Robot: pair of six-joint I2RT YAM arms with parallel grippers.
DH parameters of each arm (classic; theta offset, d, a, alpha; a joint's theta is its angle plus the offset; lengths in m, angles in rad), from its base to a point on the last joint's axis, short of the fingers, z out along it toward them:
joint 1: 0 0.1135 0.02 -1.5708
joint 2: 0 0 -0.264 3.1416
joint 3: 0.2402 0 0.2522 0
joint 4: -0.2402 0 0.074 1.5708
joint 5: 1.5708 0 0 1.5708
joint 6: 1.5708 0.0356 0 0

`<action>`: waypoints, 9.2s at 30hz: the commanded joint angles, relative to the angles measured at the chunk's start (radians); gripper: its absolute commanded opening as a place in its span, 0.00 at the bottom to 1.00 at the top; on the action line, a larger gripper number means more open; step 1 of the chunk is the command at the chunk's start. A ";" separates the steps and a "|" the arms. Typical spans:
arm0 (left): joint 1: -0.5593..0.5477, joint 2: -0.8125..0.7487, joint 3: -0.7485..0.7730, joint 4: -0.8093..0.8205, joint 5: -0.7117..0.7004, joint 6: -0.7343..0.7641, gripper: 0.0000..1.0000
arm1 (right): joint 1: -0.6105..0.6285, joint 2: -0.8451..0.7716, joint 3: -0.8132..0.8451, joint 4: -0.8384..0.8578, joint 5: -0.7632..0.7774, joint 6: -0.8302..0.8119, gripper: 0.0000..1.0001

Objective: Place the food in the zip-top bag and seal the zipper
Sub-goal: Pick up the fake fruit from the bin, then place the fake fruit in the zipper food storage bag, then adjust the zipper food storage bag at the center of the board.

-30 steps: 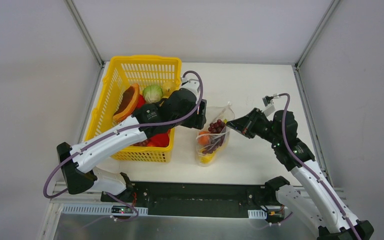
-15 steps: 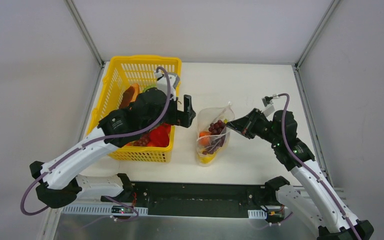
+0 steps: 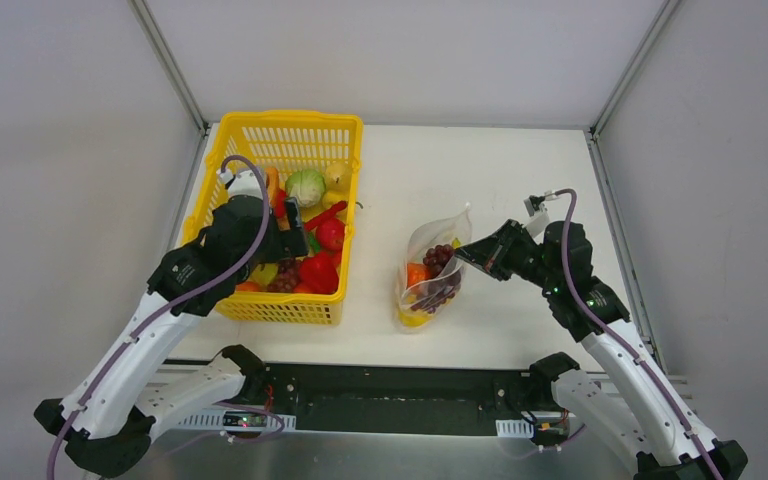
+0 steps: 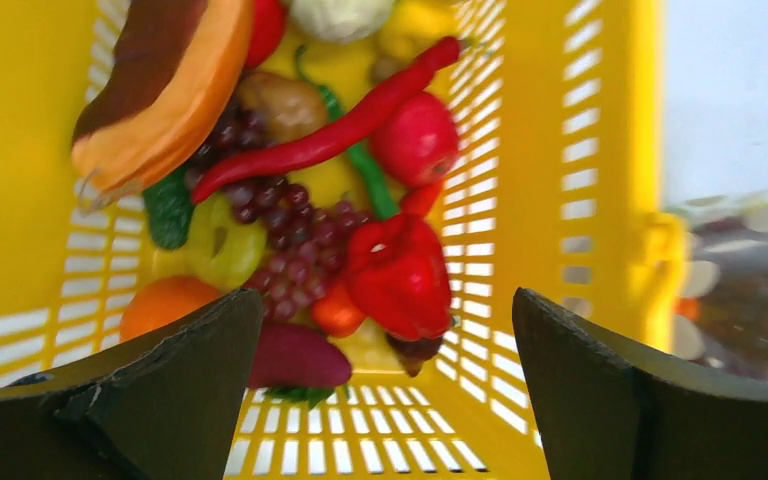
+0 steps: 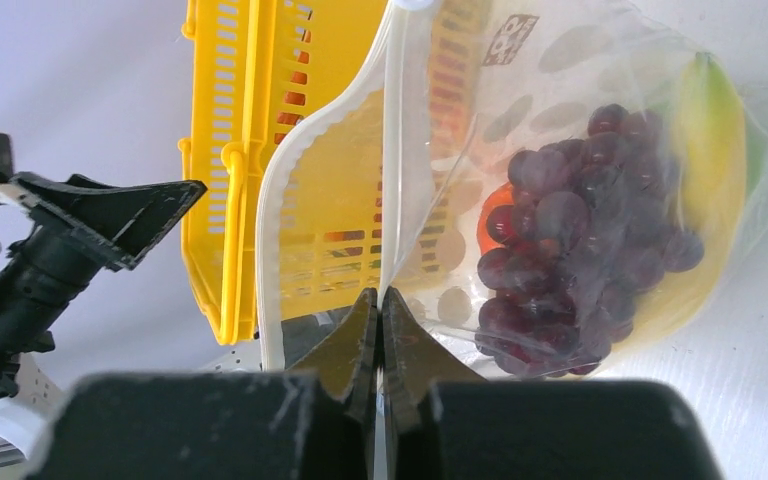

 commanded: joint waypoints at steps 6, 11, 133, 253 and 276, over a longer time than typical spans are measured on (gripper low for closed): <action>0.408 0.120 -0.033 -0.210 0.244 0.077 0.99 | -0.003 -0.005 0.055 -0.021 0.010 -0.024 0.01; 0.470 0.261 -0.067 -0.167 0.311 0.070 0.98 | -0.003 -0.005 0.057 -0.018 0.007 -0.022 0.01; -0.106 0.259 -0.009 0.700 0.367 -0.507 0.00 | 0.153 0.141 0.086 0.283 0.108 0.106 0.00; -0.319 0.615 0.448 0.119 0.537 0.064 0.00 | 0.153 -0.067 -0.034 0.249 0.279 0.097 0.00; -0.336 0.527 0.353 0.249 0.167 0.084 0.00 | 0.151 -0.042 0.034 0.187 0.342 -0.033 0.00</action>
